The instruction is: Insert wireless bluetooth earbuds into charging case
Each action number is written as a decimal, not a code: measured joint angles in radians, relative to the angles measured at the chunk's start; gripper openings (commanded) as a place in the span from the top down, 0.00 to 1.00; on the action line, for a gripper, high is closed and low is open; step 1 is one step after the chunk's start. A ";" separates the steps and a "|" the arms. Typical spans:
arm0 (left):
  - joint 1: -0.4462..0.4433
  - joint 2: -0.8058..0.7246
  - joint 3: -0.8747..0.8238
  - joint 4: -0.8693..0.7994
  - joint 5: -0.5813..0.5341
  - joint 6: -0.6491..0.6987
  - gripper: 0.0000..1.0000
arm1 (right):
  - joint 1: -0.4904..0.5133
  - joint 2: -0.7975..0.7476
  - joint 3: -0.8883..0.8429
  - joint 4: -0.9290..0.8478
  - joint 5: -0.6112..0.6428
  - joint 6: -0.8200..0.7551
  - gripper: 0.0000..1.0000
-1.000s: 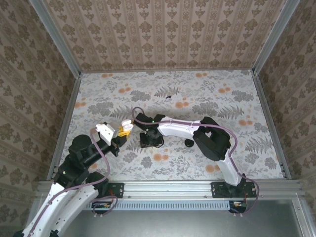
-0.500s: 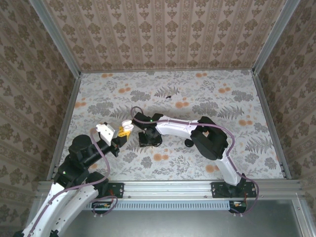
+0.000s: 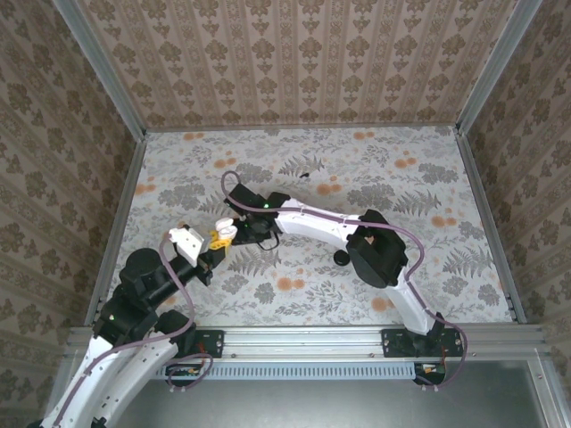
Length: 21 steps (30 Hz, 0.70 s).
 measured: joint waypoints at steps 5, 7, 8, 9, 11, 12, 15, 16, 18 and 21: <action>0.000 -0.010 0.000 -0.003 -0.007 0.003 1.00 | 0.000 0.095 0.138 0.012 -0.008 -0.061 0.71; 0.000 -0.013 0.000 -0.004 -0.008 0.003 1.00 | 0.000 0.145 0.189 0.006 -0.013 -0.082 0.71; 0.000 -0.014 0.000 -0.004 -0.011 0.003 1.00 | 0.000 0.170 0.214 -0.002 -0.016 -0.093 0.70; 0.000 -0.014 0.000 -0.004 -0.011 0.003 1.00 | 0.000 0.196 0.241 -0.011 -0.018 -0.103 0.70; 0.000 -0.014 0.000 -0.005 -0.012 0.003 1.00 | 0.000 0.239 0.283 -0.023 -0.023 -0.124 0.70; 0.000 -0.014 0.002 -0.008 -0.013 0.004 1.00 | 0.000 0.260 0.305 -0.031 -0.026 -0.136 0.70; 0.000 -0.014 0.005 -0.013 -0.015 0.006 1.00 | 0.000 0.299 0.345 -0.052 -0.032 -0.164 0.69; 0.000 -0.014 0.006 -0.013 -0.015 0.006 1.00 | 0.000 0.307 0.355 -0.058 -0.034 -0.172 0.69; 0.000 -0.014 0.006 -0.015 -0.015 0.006 1.00 | 0.000 0.320 0.369 -0.067 -0.035 -0.187 0.69; 0.000 -0.014 0.006 -0.019 -0.016 0.006 1.00 | 0.000 0.325 0.371 -0.084 -0.035 -0.203 0.69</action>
